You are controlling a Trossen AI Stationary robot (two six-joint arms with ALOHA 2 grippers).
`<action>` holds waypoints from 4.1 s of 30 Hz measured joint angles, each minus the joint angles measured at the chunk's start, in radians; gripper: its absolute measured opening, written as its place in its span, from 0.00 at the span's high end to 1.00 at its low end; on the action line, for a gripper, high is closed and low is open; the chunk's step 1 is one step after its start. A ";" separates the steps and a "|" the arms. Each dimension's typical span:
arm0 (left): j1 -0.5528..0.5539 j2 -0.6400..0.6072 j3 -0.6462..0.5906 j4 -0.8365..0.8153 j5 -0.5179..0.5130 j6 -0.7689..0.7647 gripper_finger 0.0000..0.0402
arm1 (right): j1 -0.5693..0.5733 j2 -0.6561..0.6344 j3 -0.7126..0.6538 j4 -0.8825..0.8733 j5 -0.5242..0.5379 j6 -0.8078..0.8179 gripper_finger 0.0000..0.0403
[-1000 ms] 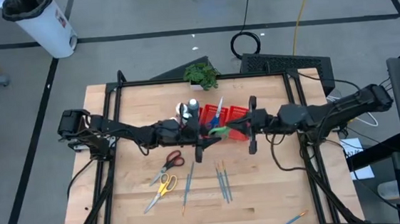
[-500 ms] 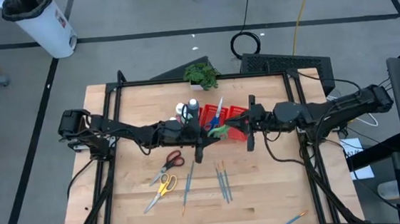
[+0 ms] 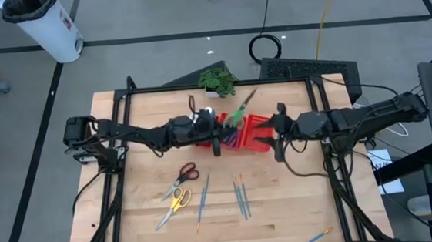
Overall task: Pick & Place Paint Supplies
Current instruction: Put the green scissors into the middle red bin
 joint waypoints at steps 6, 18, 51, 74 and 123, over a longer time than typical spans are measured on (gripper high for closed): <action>-0.009 0.000 0.000 0.001 0.010 0.005 0.93 | 0.000 -0.006 0.001 0.053 0.081 -0.023 0.48; -0.049 0.001 -0.001 -0.003 0.020 0.089 0.93 | -0.226 -0.147 0.155 -0.047 -0.201 0.078 0.50; -0.086 0.002 -0.001 -0.054 0.034 0.063 0.93 | -0.319 0.155 0.545 -0.534 -0.600 -0.043 0.90; -0.113 -0.122 0.050 -0.286 -0.113 0.256 0.35 | -0.320 0.157 0.544 -0.685 -0.515 -0.110 1.00; -0.111 -0.396 0.052 -0.748 -0.113 0.357 0.09 | -0.672 0.699 0.547 -0.590 -0.883 -0.179 0.98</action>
